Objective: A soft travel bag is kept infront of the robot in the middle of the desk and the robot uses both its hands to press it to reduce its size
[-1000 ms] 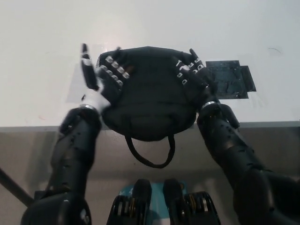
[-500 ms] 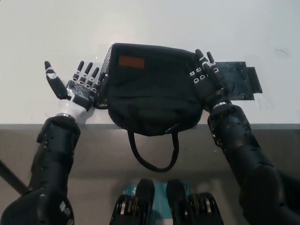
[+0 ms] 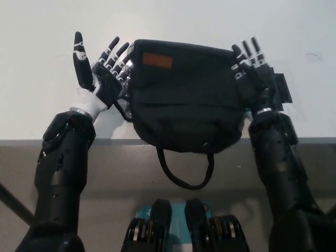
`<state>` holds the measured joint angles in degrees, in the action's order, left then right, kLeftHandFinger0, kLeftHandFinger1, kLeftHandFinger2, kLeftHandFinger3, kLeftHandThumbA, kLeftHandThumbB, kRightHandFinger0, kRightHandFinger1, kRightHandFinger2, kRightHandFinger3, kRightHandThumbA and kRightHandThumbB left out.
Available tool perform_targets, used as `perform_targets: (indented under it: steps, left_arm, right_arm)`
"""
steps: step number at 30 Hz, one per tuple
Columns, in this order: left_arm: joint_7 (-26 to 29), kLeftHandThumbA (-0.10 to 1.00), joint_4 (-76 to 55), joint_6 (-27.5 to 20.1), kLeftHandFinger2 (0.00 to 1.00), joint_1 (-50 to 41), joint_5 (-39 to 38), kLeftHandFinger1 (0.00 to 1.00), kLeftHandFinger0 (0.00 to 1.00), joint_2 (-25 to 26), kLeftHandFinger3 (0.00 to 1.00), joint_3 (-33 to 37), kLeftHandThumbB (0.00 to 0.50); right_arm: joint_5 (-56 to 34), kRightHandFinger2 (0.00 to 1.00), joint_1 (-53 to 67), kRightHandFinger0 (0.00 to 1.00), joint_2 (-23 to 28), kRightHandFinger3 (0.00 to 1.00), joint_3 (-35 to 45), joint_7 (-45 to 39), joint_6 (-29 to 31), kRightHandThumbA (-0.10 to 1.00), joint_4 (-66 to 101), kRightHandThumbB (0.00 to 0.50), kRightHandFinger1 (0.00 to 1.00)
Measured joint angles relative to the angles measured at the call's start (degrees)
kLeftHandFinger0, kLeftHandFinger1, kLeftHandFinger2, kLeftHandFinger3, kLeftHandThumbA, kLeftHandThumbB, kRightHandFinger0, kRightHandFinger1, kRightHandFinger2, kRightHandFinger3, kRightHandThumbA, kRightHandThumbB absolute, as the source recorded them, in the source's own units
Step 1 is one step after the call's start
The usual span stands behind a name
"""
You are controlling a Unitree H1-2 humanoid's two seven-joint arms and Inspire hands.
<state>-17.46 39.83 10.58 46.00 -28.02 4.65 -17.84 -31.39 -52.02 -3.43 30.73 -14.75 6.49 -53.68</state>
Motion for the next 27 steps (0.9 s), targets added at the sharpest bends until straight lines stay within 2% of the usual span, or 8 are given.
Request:
perform_targets:
  steps: [2,5,9,11,13,17,21,27]
  left_arm:
    - [0.1,1.0,-2.2,0.3,1.0,-0.9,0.6,1.0,1.0,0.2,1.0,1.2,0.349]
    - [0.2,1.0,-6.4,0.7,1.0,-2.0,1.5,1.0,1.0,0.6,1.0,2.5,0.345]
    - [0.3,1.0,-12.8,1.5,1.0,-3.2,2.5,1.0,1.0,1.4,1.0,4.0,0.309]
    - [0.3,1.0,-15.9,1.9,1.0,-3.6,2.8,1.0,1.0,1.8,1.0,4.6,0.341]
    - [0.3,1.0,-19.2,2.4,1.0,-3.7,3.0,1.0,1.0,2.3,1.0,5.1,0.362]
    - [0.3,1.0,-26.8,3.5,1.0,-3.8,3.4,1.0,1.0,3.5,1.0,5.7,0.3]
    - [0.3,1.0,-33.8,4.9,1.0,-3.8,3.6,1.0,1.0,4.9,1.0,6.1,0.285]
    - [0.3,1.0,-45.2,6.8,1.0,-3.7,4.1,1.0,1.0,7.7,1.0,7.0,0.328]
  right_arm:
    - [0.7,1.0,1.7,1.0,-0.1,1.0,-1.2,0.4,-0.2,1.0,4.3,0.286,1.0]
    - [1.8,1.0,3.5,1.0,-0.1,1.0,-3.0,1.0,-0.7,1.0,10.6,0.27,1.0]
    - [3.3,1.0,5.2,1.0,-0.1,1.0,-5.3,1.8,-1.2,1.0,19.0,0.302,1.0]
    - [4.1,1.0,5.6,1.0,-0.1,1.0,-6.1,2.1,-1.4,1.0,22.4,0.317,1.0]
    - [5.0,1.0,6.1,1.0,0.0,1.0,-7.2,2.6,-1.9,1.0,26.2,0.286,1.0]
    - [6.9,1.0,6.9,1.0,0.1,1.0,-9.3,3.0,-2.9,1.0,34.0,0.31,1.0]
    - [8.7,1.0,7.4,1.0,0.3,1.0,-11.4,3.4,-4.1,1.0,41.8,0.289,1.0]
    - [11.8,1.0,7.9,1.0,1.0,1.0,-14.3,4.0,-6.1,1.0,53.8,0.321,1.0]
